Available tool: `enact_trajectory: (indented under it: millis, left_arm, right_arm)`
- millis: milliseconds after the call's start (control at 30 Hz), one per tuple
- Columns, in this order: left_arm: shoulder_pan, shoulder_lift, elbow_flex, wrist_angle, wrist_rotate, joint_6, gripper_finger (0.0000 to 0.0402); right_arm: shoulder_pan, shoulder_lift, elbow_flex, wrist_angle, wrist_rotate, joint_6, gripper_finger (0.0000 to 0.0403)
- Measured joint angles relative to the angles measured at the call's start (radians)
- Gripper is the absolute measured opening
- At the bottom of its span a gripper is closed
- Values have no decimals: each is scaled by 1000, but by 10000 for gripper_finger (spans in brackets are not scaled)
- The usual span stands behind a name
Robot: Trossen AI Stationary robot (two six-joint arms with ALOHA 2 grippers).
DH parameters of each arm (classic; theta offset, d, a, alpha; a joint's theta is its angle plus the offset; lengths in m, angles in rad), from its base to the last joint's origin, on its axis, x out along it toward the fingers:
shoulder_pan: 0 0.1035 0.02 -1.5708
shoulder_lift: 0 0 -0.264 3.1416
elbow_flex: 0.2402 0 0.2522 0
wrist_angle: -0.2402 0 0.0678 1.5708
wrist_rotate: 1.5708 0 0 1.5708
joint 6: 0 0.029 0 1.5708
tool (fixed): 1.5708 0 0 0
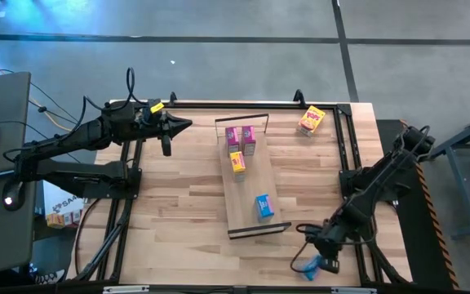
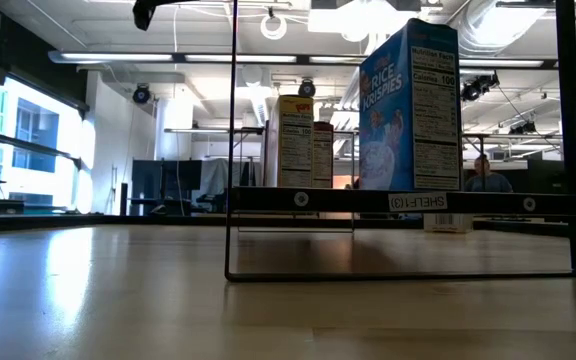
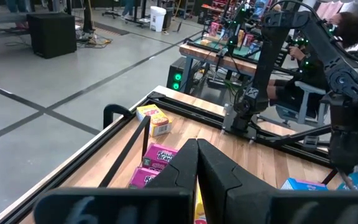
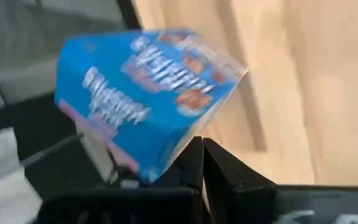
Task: Stack cereal on shelf
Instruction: Put the blue cereal box on the shelf aligned with the other blue cereal box
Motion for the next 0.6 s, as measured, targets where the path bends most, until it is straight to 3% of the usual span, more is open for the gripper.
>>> enact_trajectory:
  millis: [267,400,533,600]
  left_arm:
    - [0,0,0,0,0,0,0]
    - [0,0,0,0,0,0,0]
    - [0,0,0,0,0,0,0]
    - [0,0,0,0,0,0,0]
  right_arm:
    - [-27,-69,0,-93,14,177,0]
    - [1,-159,0,-111,17,517,0]
    - [61,-208,0,61,139,915,0]
    - [80,-200,0,180,165,1006,0]
